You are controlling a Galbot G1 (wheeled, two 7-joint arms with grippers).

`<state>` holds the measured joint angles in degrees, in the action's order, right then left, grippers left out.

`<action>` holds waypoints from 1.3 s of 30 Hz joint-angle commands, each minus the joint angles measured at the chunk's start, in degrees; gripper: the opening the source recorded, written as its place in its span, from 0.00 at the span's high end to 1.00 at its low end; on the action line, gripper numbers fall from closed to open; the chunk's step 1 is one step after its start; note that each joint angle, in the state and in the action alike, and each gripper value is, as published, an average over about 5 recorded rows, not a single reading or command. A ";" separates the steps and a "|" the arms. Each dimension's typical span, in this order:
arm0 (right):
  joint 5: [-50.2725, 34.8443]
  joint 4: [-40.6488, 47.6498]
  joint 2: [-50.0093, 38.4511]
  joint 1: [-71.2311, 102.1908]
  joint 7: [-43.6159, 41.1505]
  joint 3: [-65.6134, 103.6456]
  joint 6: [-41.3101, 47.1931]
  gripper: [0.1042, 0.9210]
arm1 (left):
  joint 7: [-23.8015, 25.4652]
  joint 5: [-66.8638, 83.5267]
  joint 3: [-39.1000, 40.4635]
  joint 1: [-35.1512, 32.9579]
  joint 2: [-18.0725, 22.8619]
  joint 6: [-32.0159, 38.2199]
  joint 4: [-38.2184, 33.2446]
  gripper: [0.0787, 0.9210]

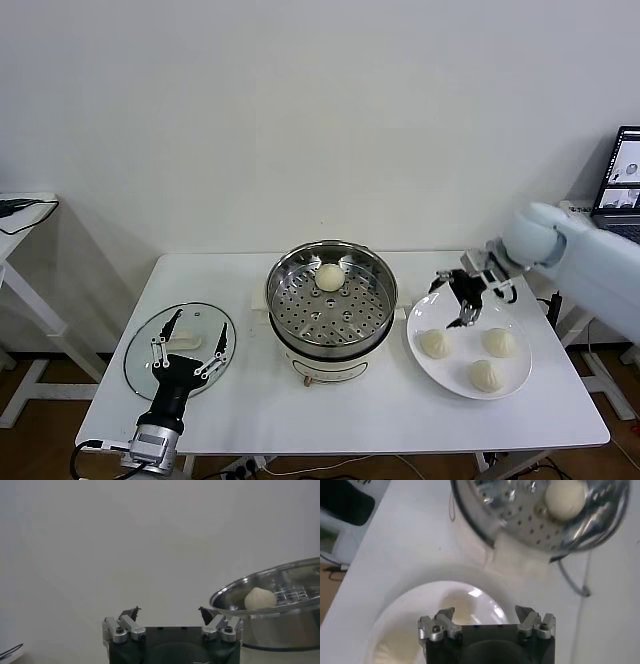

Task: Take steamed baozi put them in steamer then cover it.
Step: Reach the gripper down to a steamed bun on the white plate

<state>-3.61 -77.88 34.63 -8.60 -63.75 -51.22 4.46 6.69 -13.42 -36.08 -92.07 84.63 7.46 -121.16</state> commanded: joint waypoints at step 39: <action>5.85 9.09 5.46 14.59 3.77 9.69 4.01 0.12 | -0.27 -0.26 0.14 0.73 0.21 -0.12 1.89 0.12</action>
<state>2.02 -69.01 39.88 5.53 -60.12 -42.00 8.36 6.43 -13.67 -36.02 -91.39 84.84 7.33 -119.35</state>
